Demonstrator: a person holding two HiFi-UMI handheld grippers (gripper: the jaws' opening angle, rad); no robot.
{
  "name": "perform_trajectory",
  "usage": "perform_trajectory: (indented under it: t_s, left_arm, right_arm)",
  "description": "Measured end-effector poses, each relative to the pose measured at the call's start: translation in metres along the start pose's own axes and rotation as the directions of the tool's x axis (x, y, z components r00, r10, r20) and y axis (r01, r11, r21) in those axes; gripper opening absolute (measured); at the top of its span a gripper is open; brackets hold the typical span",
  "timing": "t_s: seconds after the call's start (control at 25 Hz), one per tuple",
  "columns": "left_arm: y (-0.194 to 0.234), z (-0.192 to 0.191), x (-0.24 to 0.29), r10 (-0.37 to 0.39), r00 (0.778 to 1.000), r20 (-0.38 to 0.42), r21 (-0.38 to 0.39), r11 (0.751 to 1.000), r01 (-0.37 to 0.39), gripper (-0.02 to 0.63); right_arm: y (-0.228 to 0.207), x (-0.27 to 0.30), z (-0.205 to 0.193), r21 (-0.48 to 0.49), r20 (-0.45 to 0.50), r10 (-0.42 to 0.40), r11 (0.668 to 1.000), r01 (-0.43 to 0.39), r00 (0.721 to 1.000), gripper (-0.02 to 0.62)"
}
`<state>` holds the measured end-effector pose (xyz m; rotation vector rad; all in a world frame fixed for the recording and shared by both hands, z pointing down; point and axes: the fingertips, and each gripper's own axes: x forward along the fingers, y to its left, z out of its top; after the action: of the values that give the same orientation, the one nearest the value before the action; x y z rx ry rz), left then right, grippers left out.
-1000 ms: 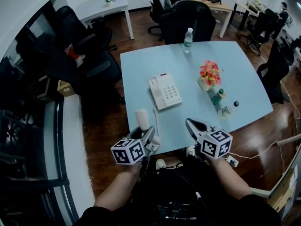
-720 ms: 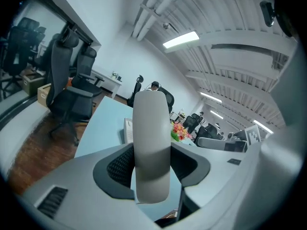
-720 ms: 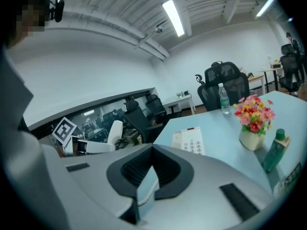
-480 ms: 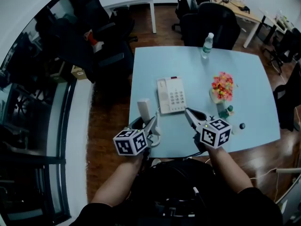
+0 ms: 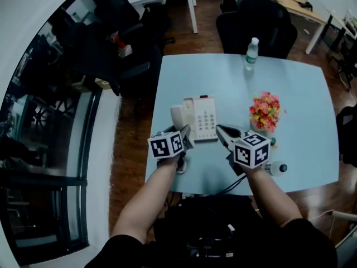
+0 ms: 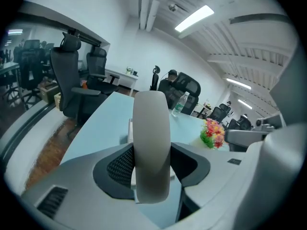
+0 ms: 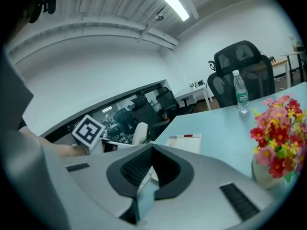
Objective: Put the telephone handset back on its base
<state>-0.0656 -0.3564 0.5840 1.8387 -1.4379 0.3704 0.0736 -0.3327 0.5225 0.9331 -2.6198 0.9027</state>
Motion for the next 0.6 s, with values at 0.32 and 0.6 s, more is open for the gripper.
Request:
perform_trajectory:
  t_s: [0.32,0.6]
  left_arm:
    - [0.026,0.005,0.095,0.121,0.976,-0.182,0.023,0.993,-0.119,0.216]
    - [0.031,-0.008,0.118,0.149,0.960,-0.238,-0.008,0.988,-0.155,0.216]
  right_arm:
    - [-0.020,-0.005,-0.007,0.065,0.011,0.016,0.998,-0.017,1.000,0.017]
    - [-0.032,-0.010,-0.006,0.096,0.036,-0.003,0.995,-0.001,0.999,0.017]
